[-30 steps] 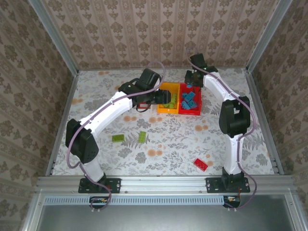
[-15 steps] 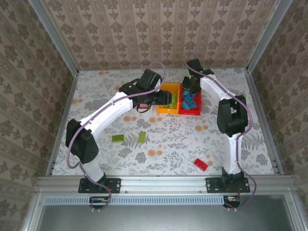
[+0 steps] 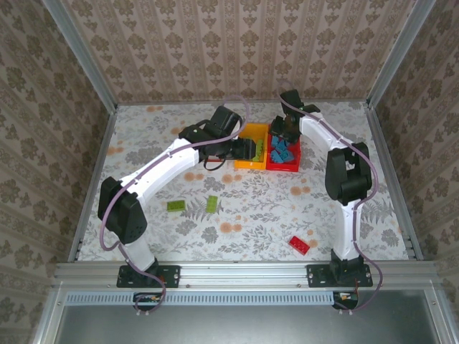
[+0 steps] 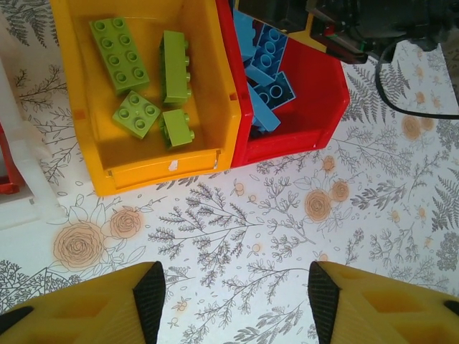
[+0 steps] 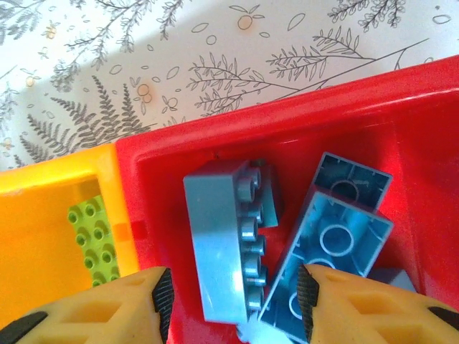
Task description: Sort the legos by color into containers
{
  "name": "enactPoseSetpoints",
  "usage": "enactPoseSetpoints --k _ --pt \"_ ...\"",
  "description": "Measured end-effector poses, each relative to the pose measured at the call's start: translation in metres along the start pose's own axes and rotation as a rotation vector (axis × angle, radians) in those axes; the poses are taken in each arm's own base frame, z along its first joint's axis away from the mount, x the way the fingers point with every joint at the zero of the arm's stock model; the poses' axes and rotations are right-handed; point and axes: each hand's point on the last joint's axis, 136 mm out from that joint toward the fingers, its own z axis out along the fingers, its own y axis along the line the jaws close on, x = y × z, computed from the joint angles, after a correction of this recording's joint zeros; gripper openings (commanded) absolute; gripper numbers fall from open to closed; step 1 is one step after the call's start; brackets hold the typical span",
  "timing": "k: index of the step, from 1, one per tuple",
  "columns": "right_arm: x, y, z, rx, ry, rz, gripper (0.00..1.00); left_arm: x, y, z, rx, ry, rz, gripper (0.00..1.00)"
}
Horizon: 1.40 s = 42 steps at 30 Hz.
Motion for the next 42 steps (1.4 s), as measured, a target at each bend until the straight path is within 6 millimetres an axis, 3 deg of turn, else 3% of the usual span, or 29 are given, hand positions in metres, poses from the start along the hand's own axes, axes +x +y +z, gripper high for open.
enactPoseSetpoints --k 3,6,9,11,14,16,23,25,32,36,42 --pt "-0.009 0.005 -0.027 -0.018 -0.048 -0.008 0.56 0.005 -0.009 0.0 0.035 0.019 0.045 0.65" --pt "-0.017 0.007 -0.067 -0.036 -0.122 -0.028 0.6 0.019 -0.029 0.003 0.099 0.053 0.154 0.66" --pt "-0.014 0.002 -0.115 -0.056 -0.192 -0.046 0.64 0.055 -0.054 0.013 0.18 0.117 0.334 0.67" --pt "-0.005 -0.004 -0.143 -0.073 -0.225 -0.051 0.67 0.098 -0.067 0.026 0.239 0.19 0.485 0.7" --pt "0.015 -0.017 -0.176 -0.094 -0.253 -0.05 0.71 0.164 -0.069 0.041 0.302 0.301 0.675 0.72" --pt "0.031 -0.027 -0.194 -0.101 -0.258 -0.047 0.73 0.194 -0.07 0.043 0.344 0.35 0.775 0.72" --pt "0.077 -0.053 -0.255 -0.155 -0.256 -0.033 0.81 0.226 -0.116 0.05 0.541 0.215 1.136 0.88" --pt "0.089 -0.057 -0.267 -0.177 -0.236 -0.024 0.82 0.235 -0.127 0.059 0.576 0.198 1.209 1.0" --pt "0.131 -0.069 -0.282 -0.212 -0.106 0.006 0.83 0.257 -0.129 0.109 0.593 0.23 1.302 0.99" --pt "0.144 -0.075 -0.288 -0.218 -0.068 0.02 0.83 0.255 -0.145 0.117 0.614 0.204 1.343 0.96" --pt "0.15 -0.076 -0.29 -0.231 -0.042 0.046 0.83 0.263 -0.162 0.113 0.666 0.197 1.382 0.9"
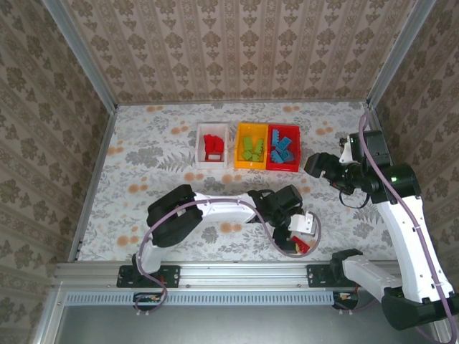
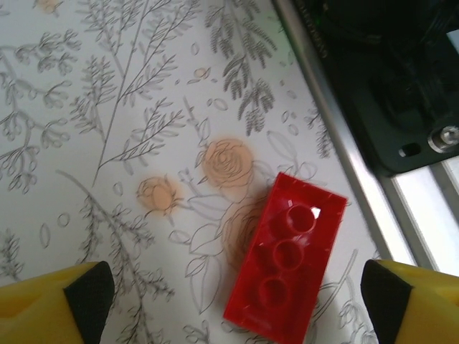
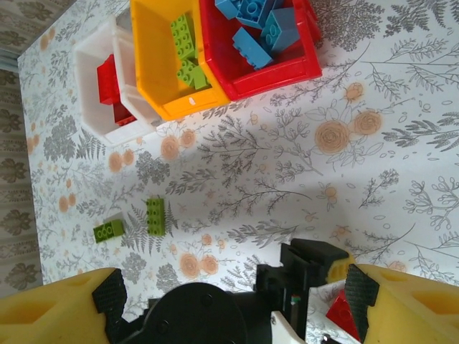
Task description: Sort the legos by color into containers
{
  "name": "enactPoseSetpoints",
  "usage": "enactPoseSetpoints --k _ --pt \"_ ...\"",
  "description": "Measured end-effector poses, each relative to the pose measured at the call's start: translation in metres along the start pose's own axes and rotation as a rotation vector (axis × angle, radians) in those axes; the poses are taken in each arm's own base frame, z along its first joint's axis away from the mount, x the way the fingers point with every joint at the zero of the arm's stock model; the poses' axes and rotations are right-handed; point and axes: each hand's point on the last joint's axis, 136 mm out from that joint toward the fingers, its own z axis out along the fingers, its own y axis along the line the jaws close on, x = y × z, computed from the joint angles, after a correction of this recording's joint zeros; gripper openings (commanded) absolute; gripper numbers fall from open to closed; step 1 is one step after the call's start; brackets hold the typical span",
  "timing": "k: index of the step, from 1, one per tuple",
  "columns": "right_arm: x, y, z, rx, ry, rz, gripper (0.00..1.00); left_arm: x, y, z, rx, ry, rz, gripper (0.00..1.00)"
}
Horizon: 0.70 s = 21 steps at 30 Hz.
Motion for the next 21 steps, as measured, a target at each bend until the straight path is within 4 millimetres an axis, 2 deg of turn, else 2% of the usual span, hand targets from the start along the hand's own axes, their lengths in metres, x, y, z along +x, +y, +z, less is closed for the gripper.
enactPoseSetpoints --k 5,11,14,18,21 --pt "0.003 0.0 0.002 -0.007 0.016 0.015 0.82 0.004 -0.016 0.005 0.053 0.023 0.014 0.86" --pt "0.007 -0.004 0.007 -0.001 0.034 0.029 0.82 0.021 -0.022 0.017 0.087 0.072 -0.003 0.79" --pt "0.008 -0.005 0.007 -0.002 0.037 0.033 0.82 0.026 -0.02 0.027 0.09 0.098 -0.013 0.69" --pt "0.01 -0.004 0.006 -0.011 0.039 0.038 0.82 0.019 -0.009 0.033 0.067 0.099 -0.013 0.52" --pt "0.011 -0.003 0.004 -0.019 0.034 0.043 0.81 0.017 -0.006 0.035 0.046 0.107 -0.017 0.35"
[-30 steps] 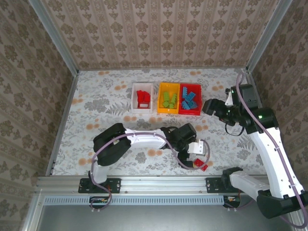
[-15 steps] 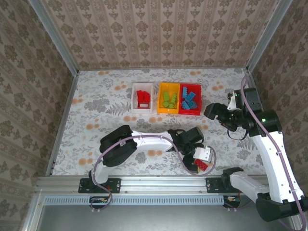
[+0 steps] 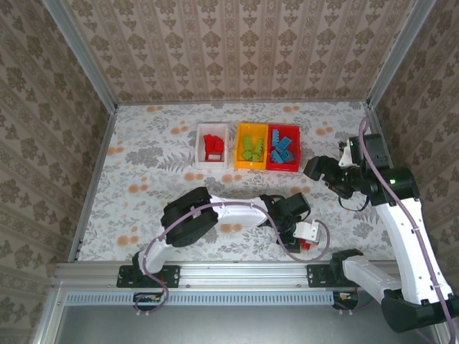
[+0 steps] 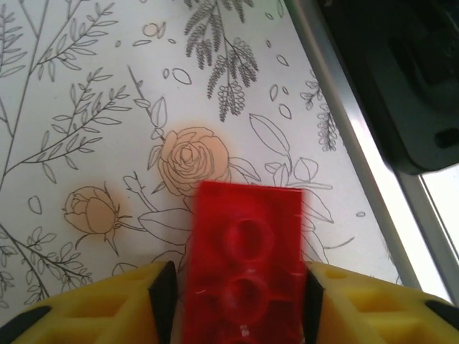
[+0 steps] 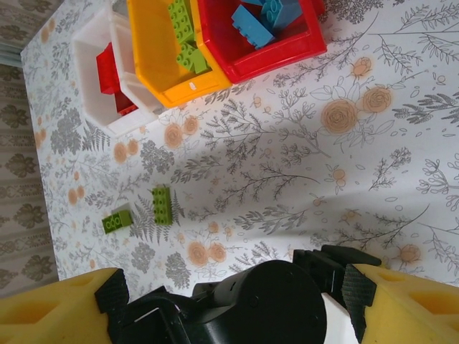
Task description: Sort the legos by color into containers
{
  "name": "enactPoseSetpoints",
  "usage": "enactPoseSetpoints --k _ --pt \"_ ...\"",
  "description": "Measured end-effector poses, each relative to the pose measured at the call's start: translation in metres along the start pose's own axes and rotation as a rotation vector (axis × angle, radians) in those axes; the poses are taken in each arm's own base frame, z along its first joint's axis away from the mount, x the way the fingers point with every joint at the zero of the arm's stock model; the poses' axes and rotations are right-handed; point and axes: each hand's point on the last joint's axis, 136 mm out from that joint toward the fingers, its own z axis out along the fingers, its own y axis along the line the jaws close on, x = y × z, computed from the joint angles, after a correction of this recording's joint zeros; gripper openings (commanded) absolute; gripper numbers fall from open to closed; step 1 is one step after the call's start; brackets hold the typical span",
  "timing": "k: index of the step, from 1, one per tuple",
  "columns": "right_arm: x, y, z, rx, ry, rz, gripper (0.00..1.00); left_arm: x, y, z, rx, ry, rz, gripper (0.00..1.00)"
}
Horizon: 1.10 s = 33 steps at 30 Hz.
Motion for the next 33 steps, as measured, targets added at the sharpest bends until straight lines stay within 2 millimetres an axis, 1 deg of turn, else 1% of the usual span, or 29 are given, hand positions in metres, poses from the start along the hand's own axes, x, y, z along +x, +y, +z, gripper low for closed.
enactPoseSetpoints --k 1,3,8,10,12,14,16,18,20,21,23,25,26,29,33 --pt "0.0 0.0 0.0 -0.002 0.0 0.002 0.81 0.0 -0.001 0.001 -0.001 0.001 -0.002 0.32" --pt "0.002 0.0 -0.001 -0.005 -0.001 0.003 0.81 -0.003 -0.001 0.001 -0.008 -0.001 0.001 0.28" --pt "0.003 -0.002 0.0 -0.004 0.002 0.005 0.8 -0.005 0.005 0.001 -0.064 -0.007 -0.03 0.27" --pt "0.003 -0.001 0.0 -0.005 0.001 0.003 0.8 0.003 0.009 -0.007 -0.098 0.0 -0.073 0.28" --pt "0.002 0.0 0.0 -0.008 -0.002 -0.004 0.79 0.011 0.019 -0.022 -0.148 0.0 -0.139 0.28" --pt "0.0 0.0 0.002 -0.007 0.001 -0.015 0.78 0.018 0.036 -0.052 -0.224 -0.021 -0.227 0.28" --pt "-0.005 0.003 0.005 -0.008 -0.001 -0.029 0.78 0.023 0.06 -0.093 -0.321 -0.063 -0.327 0.31" --pt "-0.011 0.007 0.01 -0.013 -0.004 -0.046 0.77 0.029 0.089 -0.15 -0.446 -0.132 -0.444 0.32" --pt "-0.015 0.016 0.018 -0.023 0.0 -0.084 0.77 0.038 0.114 -0.202 -0.561 -0.193 -0.553 0.32" --pt "-0.015 0.023 0.024 -0.03 0.009 -0.114 0.77 0.048 0.126 -0.229 -0.622 -0.219 -0.617 0.32" --pt "-0.012 0.041 0.036 -0.045 0.03 -0.19 0.77 0.071 0.142 -0.269 -0.714 -0.24 -0.732 0.32" --pt "-0.007 0.06 0.051 -0.069 0.055 -0.26 0.77 0.1 0.153 -0.295 -0.779 -0.227 -0.84 0.31" --pt "-0.004 0.071 0.061 -0.087 0.067 -0.292 0.77 0.115 0.156 -0.304 -0.803 -0.209 -0.89 0.3" --pt "0.002 0.091 0.087 -0.118 0.092 -0.346 0.77 0.156 0.158 -0.316 -0.826 -0.135 -1.034 0.3" --pt "-0.005 0.102 0.112 -0.121 0.101 -0.357 0.77 0.196 0.163 -0.325 -0.831 -0.075 -1.196 0.29"
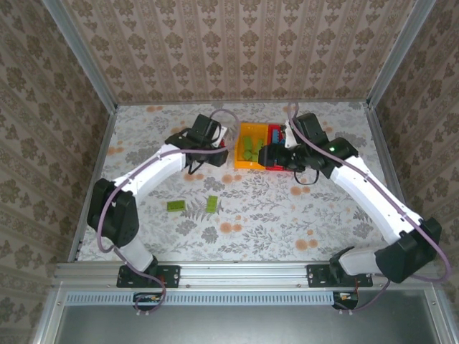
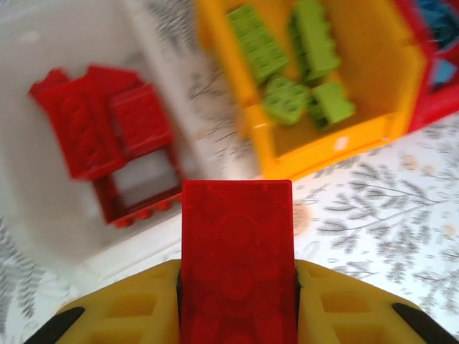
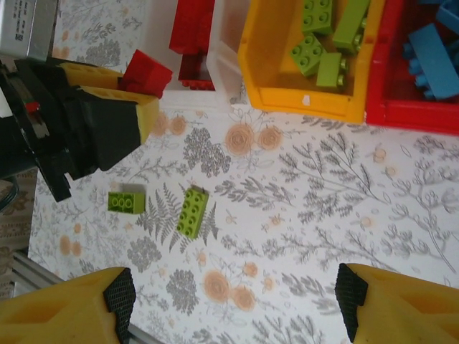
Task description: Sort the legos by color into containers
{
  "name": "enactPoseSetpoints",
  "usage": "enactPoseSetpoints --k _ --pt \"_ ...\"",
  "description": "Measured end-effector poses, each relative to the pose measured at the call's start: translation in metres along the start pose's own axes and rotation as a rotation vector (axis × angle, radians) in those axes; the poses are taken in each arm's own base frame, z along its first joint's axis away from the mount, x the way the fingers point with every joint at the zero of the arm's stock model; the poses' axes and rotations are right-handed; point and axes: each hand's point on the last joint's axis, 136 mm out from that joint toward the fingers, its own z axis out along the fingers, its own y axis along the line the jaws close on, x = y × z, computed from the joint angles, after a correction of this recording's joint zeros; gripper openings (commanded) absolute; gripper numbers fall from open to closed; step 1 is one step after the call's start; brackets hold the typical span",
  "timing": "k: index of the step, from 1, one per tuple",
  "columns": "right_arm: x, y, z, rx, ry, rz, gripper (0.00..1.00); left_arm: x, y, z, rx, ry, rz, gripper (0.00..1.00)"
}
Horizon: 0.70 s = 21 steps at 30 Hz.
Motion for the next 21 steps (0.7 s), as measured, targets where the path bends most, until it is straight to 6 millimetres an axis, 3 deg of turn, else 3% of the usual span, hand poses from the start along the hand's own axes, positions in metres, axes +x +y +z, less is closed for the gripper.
enactPoseSetpoints --k 4,10,16,18,21 --pt "-0.015 0.006 0.017 -0.006 0.005 -0.014 0.77 -0.013 0.027 0.016 -0.043 0.047 -0.102 0.29" --pt "-0.027 0.011 0.043 -0.02 0.036 -0.021 0.77 -0.04 0.05 0.055 -0.067 0.07 -0.196 0.33" --pt "-0.036 0.017 0.05 -0.032 0.04 -0.027 0.76 -0.051 0.062 0.089 -0.074 0.106 -0.25 0.47" --pt "-0.036 0.018 0.05 -0.035 0.039 -0.028 0.76 -0.052 0.064 0.095 -0.074 0.113 -0.263 0.59" --pt "-0.036 0.018 0.05 -0.036 0.042 -0.028 0.76 -0.054 0.063 0.094 -0.071 0.114 -0.271 0.62"
